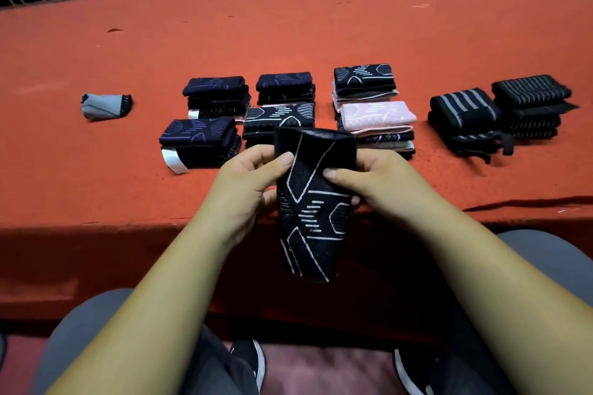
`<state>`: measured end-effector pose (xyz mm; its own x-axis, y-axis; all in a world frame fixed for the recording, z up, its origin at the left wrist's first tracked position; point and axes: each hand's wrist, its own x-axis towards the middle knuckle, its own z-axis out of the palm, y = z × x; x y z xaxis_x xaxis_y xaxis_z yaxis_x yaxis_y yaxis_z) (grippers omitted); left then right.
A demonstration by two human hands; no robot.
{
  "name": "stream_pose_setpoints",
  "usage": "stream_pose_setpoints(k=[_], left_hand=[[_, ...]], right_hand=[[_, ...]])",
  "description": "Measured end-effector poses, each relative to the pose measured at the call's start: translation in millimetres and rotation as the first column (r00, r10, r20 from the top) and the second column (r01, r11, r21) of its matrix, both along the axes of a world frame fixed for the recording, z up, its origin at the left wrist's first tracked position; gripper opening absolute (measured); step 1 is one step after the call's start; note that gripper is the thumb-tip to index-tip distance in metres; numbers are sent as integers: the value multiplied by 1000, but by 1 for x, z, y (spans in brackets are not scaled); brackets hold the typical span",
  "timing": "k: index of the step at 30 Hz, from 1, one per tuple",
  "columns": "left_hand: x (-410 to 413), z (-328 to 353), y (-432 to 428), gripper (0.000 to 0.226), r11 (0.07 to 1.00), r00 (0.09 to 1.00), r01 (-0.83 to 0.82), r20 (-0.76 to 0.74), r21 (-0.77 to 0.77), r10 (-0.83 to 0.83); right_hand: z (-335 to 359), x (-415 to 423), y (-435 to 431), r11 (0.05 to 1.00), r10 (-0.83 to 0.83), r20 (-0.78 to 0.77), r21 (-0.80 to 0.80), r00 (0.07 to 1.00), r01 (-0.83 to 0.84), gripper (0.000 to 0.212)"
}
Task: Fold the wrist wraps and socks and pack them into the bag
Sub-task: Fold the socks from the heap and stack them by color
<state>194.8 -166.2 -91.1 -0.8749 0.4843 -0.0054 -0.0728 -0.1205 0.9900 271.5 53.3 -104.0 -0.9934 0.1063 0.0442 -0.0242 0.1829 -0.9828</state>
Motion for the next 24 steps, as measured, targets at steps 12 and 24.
stream_pose_setpoints(k=[12,24], left_hand=[[-15,-7,4,10,991,992,-116,30,-69,119],[-23,-10,-3,29,1000,1000,-6,28,15,5]], right_hand=[[-5,-18,9,999,-31,-1,8,1000,31,18],[-9,-13,11,987,17,-44,-156,999,-24,30]])
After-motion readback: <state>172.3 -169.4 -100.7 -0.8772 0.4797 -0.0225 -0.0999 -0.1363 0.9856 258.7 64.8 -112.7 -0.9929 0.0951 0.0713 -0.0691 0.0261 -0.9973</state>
